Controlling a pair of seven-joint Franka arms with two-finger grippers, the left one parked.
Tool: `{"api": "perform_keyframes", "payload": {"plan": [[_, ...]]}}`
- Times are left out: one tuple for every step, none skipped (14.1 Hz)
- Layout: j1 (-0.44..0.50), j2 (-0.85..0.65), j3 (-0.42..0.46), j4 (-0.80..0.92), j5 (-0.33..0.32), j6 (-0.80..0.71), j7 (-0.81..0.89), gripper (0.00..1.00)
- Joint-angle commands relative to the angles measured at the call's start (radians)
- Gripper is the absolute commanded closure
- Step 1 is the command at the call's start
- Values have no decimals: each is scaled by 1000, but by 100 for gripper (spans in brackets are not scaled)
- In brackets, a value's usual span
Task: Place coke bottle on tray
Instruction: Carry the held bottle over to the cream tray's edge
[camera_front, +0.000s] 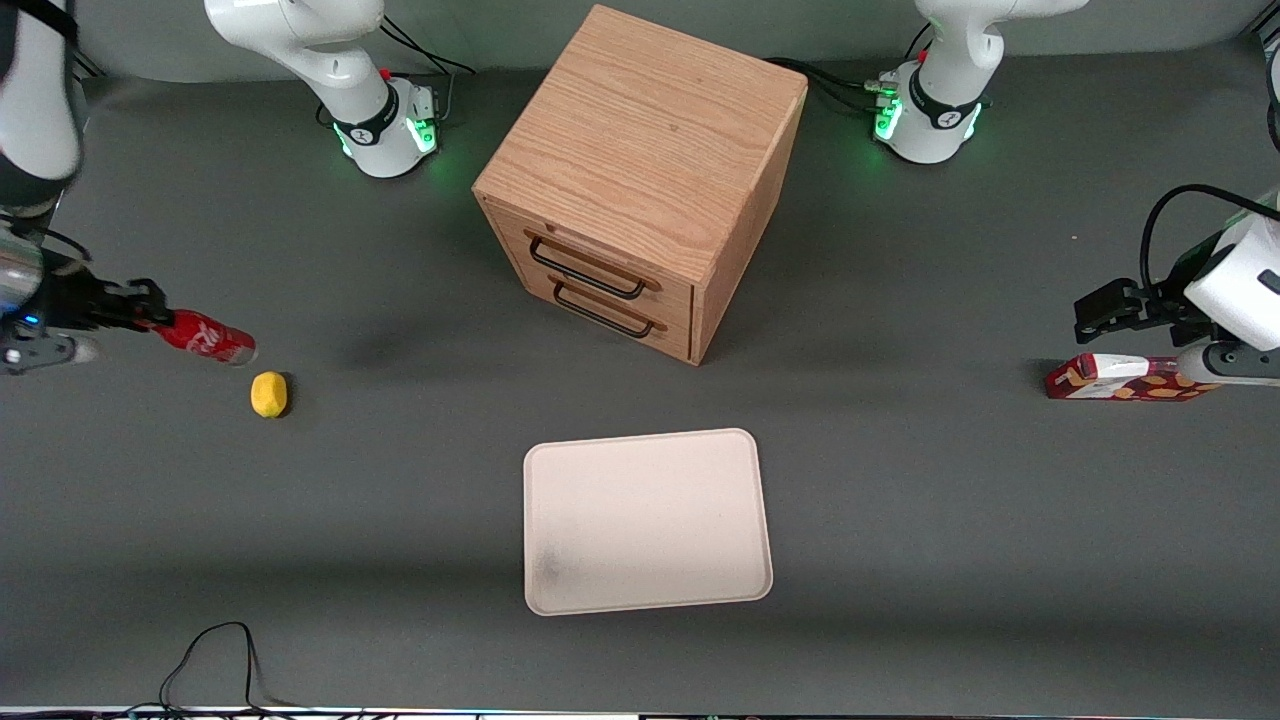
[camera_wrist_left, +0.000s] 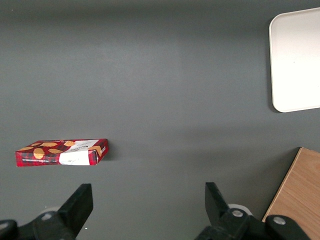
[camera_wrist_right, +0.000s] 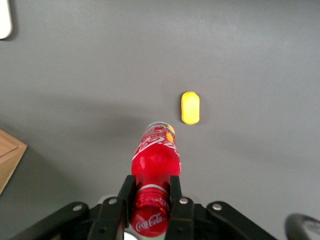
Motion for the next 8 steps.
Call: {"api": "perform_keyframes", "payload": {"plan": [[0, 154, 0, 311, 11, -182, 48, 100], [0, 200, 0, 402, 24, -231, 74, 100], [0, 248, 0, 479, 33, -274, 91, 100], [0, 288, 5, 545, 42, -302, 111, 100], [0, 325, 14, 599, 50, -310, 128, 100], [0, 363, 32, 637, 51, -314, 133, 100], [0, 400, 54, 677, 53, -315, 154, 100], [0, 437, 75, 711, 53, -315, 179, 100]]}}
